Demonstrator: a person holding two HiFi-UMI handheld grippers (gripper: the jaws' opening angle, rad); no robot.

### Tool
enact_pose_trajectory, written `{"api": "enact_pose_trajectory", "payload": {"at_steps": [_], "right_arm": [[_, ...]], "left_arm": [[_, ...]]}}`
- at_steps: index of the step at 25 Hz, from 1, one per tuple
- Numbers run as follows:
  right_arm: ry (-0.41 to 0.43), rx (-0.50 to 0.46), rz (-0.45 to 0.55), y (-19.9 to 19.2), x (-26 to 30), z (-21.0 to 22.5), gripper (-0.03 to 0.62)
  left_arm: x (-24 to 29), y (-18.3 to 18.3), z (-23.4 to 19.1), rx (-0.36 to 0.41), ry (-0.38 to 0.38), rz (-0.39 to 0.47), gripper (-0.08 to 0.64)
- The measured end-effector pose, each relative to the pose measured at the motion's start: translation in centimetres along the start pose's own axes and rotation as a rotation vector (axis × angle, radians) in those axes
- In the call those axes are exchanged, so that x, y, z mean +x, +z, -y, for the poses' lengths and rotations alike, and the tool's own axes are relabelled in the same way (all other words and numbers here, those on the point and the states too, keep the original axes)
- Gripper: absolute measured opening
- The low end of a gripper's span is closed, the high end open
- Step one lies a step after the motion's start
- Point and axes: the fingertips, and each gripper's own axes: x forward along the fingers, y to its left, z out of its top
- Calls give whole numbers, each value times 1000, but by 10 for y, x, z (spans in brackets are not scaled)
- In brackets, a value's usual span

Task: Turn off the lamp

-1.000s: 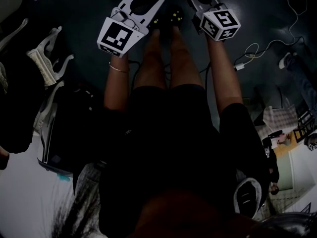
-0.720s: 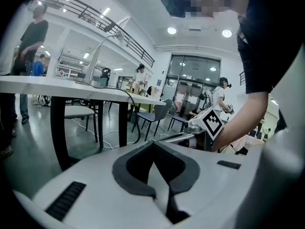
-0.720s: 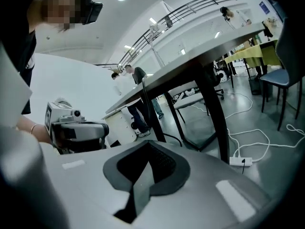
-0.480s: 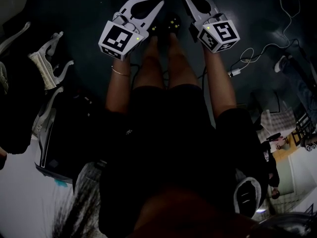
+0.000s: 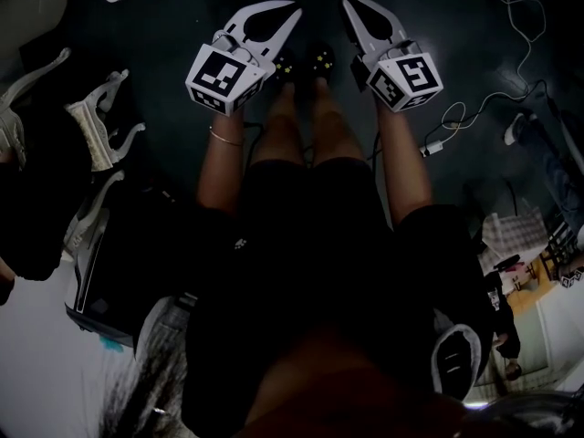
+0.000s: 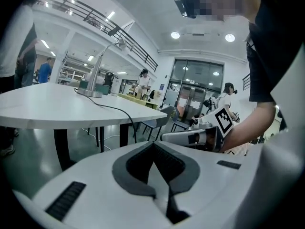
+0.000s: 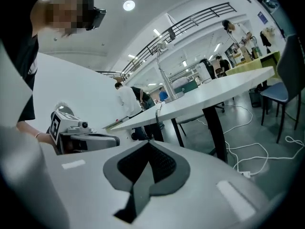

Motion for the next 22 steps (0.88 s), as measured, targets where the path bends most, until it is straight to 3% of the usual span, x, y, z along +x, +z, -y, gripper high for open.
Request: {"api": "enact_pose_trajectory", "payload": {"at_steps": [10,22], "right_arm": [[-58,-88,69,49,-18,-14,0],[-60,-144,157,104,-29,-47,0]], "left_arm": [[-7,43,16,46,-15,20,6],[-30,82,33,70,-27,72,6]]}}
